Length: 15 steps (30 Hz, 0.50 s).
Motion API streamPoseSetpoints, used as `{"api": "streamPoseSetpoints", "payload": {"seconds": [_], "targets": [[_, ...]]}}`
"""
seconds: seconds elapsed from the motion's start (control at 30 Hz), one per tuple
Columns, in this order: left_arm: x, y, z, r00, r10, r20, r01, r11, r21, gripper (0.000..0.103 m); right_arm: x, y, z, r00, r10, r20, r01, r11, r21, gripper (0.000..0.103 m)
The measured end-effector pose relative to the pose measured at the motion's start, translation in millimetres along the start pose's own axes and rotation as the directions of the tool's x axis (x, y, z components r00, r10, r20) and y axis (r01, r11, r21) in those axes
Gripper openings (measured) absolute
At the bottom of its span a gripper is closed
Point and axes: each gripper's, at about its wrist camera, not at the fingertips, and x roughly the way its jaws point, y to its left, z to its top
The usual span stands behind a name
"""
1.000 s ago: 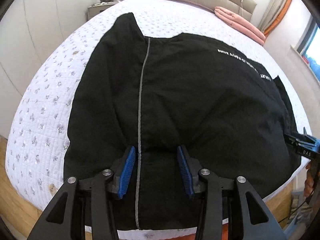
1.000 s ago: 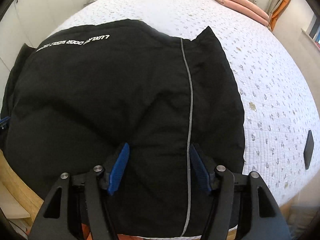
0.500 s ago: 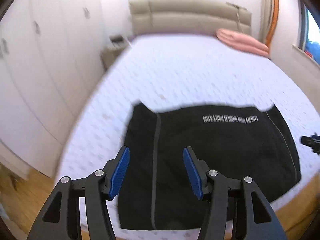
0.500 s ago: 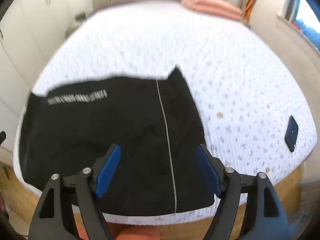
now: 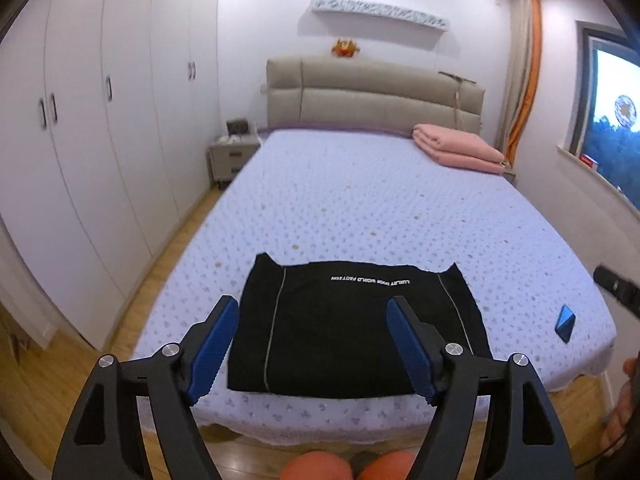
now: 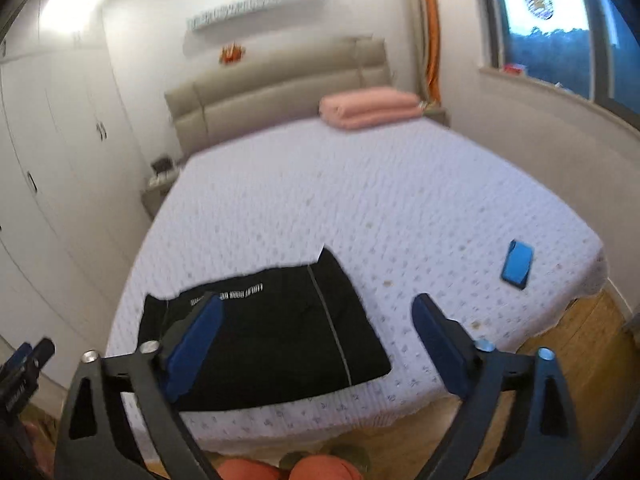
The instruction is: Fold large clothes
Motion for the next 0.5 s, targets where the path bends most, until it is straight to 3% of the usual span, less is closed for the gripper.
{"api": "streamPoseSetpoints", "payload": {"seconds": [0.13,0.27,0.5], "targets": [[-22.3,-5.9,-5.2,1.000,0.021,0.020,-0.022,0.999,0.047,0.079,-21.5,8.9,-3.5,1.000,-0.002,0.009,0.002,1.000,-0.027,0.099],[-29.9,-7.6,-6.1,0.999,-0.002,0.034,0.001,0.999,0.042,0.079,-21.4,29.2,-8.9,1.000,-0.015,0.001,0.016,0.996,-0.088,0.099],[-0.3,-5.2,-2.3,1.000,-0.003,-0.003,0.003,1.000,0.014,0.079,3.3,63.1,-14.6,0.999,-0.026,-0.020,0.022,0.983,-0.183,0.099]]}}
